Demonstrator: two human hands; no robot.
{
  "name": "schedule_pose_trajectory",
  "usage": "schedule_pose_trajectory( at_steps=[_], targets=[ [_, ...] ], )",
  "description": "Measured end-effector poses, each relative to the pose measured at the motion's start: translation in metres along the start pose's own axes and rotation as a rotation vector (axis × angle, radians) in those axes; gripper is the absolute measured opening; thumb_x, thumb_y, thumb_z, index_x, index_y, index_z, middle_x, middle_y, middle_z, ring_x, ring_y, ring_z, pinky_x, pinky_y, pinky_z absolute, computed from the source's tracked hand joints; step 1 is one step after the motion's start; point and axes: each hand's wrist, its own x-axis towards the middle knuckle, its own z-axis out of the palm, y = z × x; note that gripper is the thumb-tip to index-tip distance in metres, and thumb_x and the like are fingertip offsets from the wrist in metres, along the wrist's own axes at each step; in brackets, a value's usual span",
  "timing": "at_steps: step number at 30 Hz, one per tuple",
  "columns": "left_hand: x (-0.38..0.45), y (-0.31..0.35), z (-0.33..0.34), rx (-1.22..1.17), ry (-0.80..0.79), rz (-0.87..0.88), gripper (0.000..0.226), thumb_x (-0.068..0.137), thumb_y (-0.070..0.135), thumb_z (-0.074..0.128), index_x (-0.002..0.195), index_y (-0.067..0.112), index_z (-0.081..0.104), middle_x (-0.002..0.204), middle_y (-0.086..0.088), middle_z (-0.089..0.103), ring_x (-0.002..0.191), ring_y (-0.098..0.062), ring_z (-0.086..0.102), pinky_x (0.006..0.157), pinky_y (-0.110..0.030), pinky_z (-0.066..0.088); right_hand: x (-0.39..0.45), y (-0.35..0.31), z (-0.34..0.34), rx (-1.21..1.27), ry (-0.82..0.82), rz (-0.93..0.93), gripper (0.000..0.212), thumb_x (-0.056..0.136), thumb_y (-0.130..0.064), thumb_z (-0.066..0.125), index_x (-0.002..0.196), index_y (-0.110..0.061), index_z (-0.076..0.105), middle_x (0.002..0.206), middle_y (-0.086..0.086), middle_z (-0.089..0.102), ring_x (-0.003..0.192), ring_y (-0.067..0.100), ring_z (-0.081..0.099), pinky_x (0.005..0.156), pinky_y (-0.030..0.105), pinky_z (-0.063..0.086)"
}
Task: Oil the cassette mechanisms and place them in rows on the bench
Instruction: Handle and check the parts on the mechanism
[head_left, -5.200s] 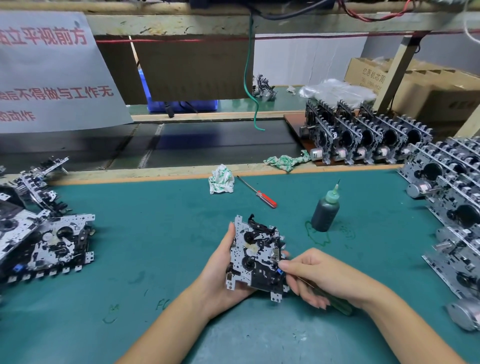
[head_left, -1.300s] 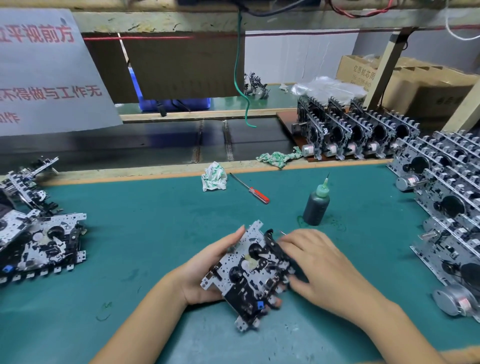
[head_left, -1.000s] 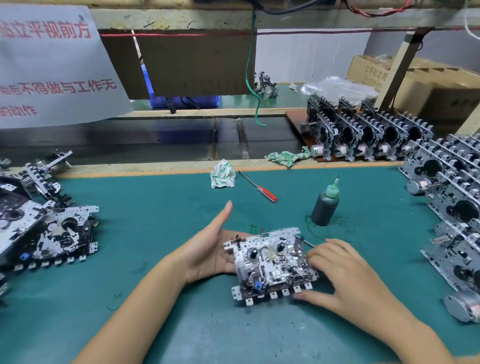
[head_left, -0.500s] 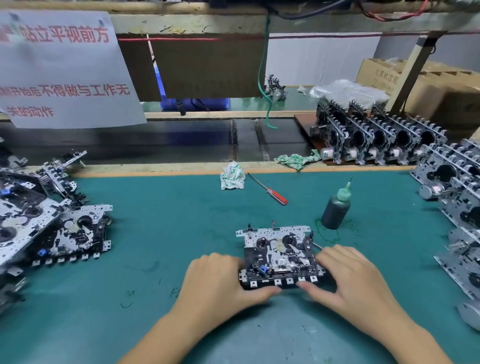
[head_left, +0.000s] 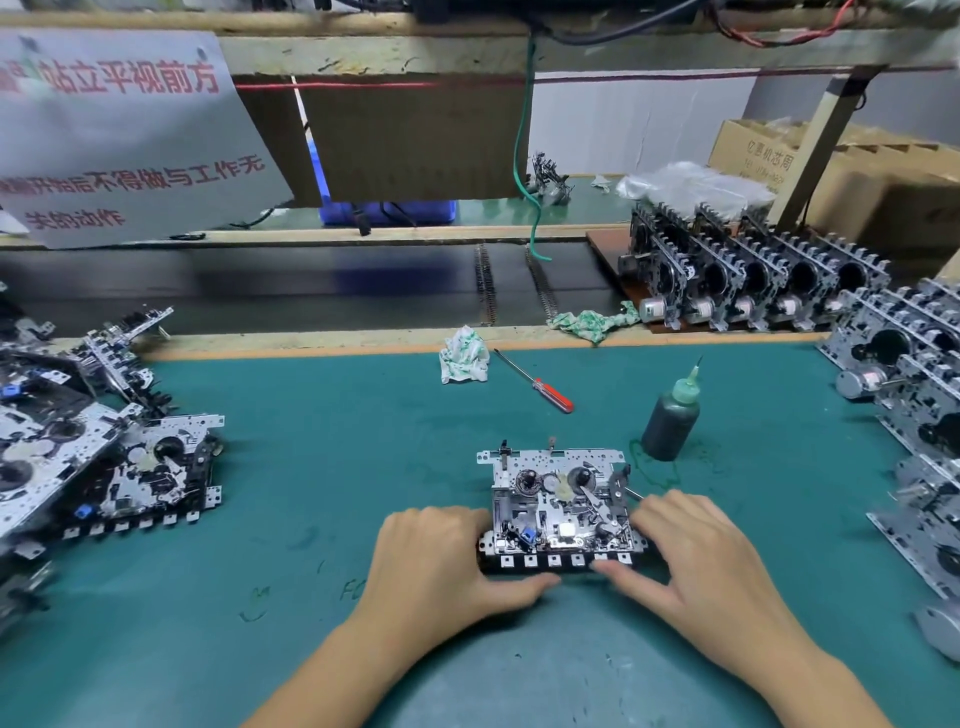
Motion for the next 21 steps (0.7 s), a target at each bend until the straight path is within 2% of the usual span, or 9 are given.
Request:
schedule_pose_trajectory(
  at_steps=[3,6,9,13,16,19,21],
  targets=[
    [0.000,-0.001,-0.001,-0.028,0.051,0.037,0.058,0.058,0.078,0.045,0.048,0.028,0.018,0.044,0.004,0.048,0.042,-0.014,0.046,0.042,-0.025,0.027,0.000,0.001,-0.001,0.022,-0.001,0.007,0.049,0.083,-0.061,0.042,0.063,-0.017,0.050,0.063,-0.011,0.039,0.059,0.013,0.040,0.063,0.022,0.023],
    [0.001,-0.005,0.001,-0.032,0.065,0.111,0.055,0.066,0.070,0.048,0.048,0.019,0.037,0.043,0.002,0.046,0.040,-0.019,0.043,0.039,-0.024,0.030,0.000,0.001,0.000,0.045,-0.011,0.007,0.056,0.086,-0.064,0.036,0.064,-0.016,0.051,0.063,-0.009,0.044,0.059,0.015,0.045,0.064,0.023,0.027],
    [0.001,-0.007,0.001,0.009,0.140,0.131,0.057,0.069,0.064,0.049,0.043,0.014,0.039,0.036,0.000,0.038,0.032,-0.023,0.035,0.033,-0.020,0.023,0.001,0.003,0.001,0.062,-0.018,-0.018,0.053,0.081,-0.064,0.044,0.064,-0.015,0.052,0.063,-0.007,0.045,0.059,0.016,0.044,0.065,0.024,0.030],
    [0.001,-0.009,0.004,0.029,0.178,0.168,0.057,0.071,0.064,0.047,0.043,0.015,0.037,0.035,0.002,0.036,0.030,-0.021,0.034,0.032,-0.017,0.021,-0.001,0.005,0.001,0.063,-0.041,-0.051,0.055,0.074,-0.067,0.052,0.064,-0.013,0.055,0.066,-0.005,0.051,0.061,0.018,0.049,0.069,0.025,0.034],
    [0.001,-0.012,0.006,0.011,0.147,0.190,0.059,0.072,0.068,0.046,0.045,0.016,0.039,0.036,0.002,0.041,0.032,-0.020,0.038,0.033,-0.017,0.024,-0.001,0.005,0.003,0.056,-0.021,-0.035,0.052,0.078,-0.063,0.051,0.064,-0.013,0.055,0.065,-0.005,0.050,0.060,0.018,0.049,0.068,0.024,0.033],
    [-0.001,-0.008,0.004,0.017,0.124,0.186,0.065,0.061,0.082,0.045,0.046,0.019,0.035,0.036,0.004,0.043,0.032,-0.015,0.041,0.036,-0.018,0.022,-0.001,0.004,0.003,0.024,0.004,-0.017,0.047,0.080,-0.059,0.048,0.064,-0.015,0.054,0.063,-0.007,0.049,0.059,0.018,0.049,0.066,0.024,0.031],
    [-0.001,0.000,0.002,0.021,0.138,0.122,0.062,0.055,0.083,0.045,0.044,0.023,0.032,0.034,0.004,0.042,0.030,-0.013,0.040,0.039,-0.017,0.017,-0.001,0.004,0.003,0.017,0.014,-0.012,0.046,0.080,-0.059,0.048,0.063,-0.016,0.053,0.062,-0.008,0.048,0.059,0.017,0.047,0.066,0.023,0.030]
  ],
)
